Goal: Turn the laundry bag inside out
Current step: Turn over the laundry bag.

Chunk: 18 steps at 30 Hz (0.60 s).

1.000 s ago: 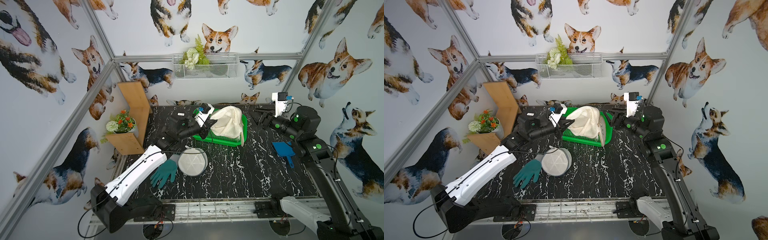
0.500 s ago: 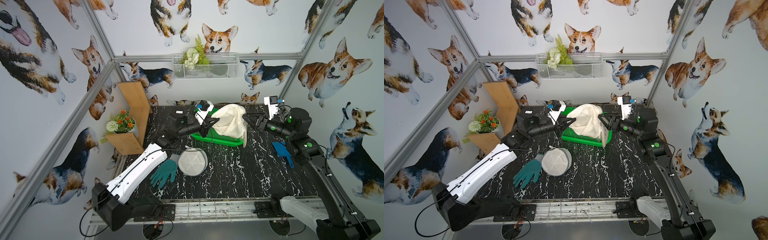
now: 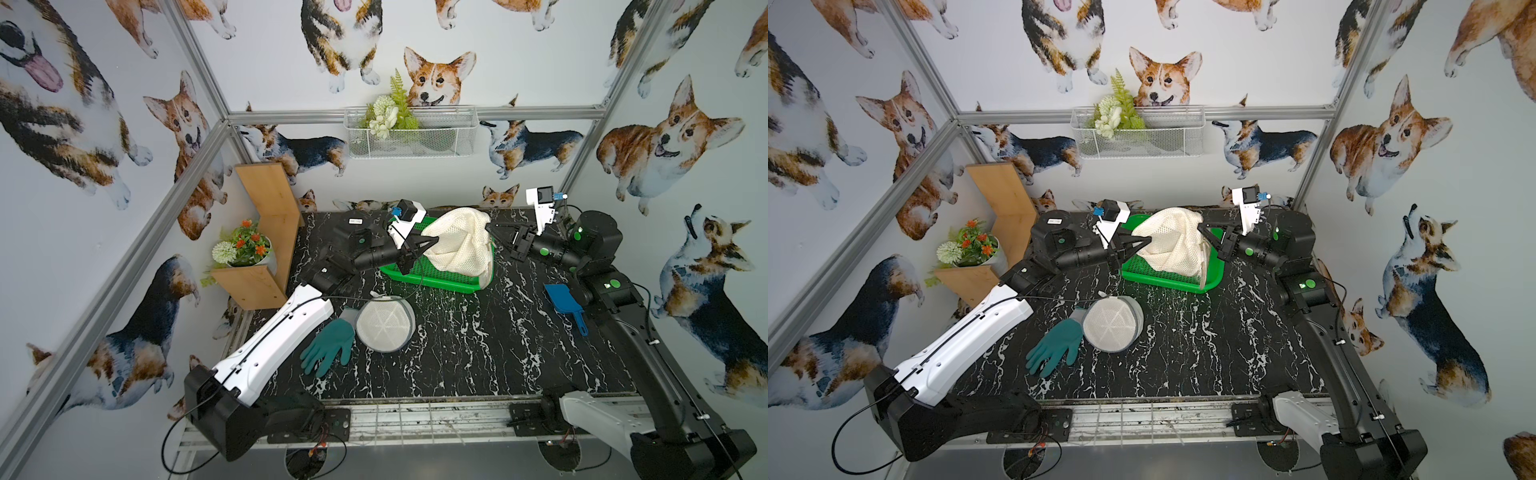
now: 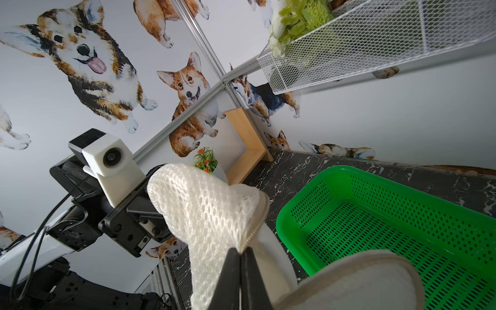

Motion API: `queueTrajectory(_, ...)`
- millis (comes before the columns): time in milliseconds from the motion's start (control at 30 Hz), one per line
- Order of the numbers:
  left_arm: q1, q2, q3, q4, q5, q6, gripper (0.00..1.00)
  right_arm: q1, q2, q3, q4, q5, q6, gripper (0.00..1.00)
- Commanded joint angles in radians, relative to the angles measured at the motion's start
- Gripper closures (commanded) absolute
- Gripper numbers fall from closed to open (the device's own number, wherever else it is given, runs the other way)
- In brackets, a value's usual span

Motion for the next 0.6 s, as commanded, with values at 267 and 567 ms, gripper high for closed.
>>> queueTrajectory(267,0.005,-0.045,0.02,-0.013,0.205,0.16,1.0,-0.128,0.079,0.076,-0.111,0.187,-0.076,1.0)
queueTrajectory(567,0.009,-0.055,-0.056,0.249,0.336,0.022,1.0,-0.071,0.132,-0.167,-0.213,0.051,-0.252,1.0)
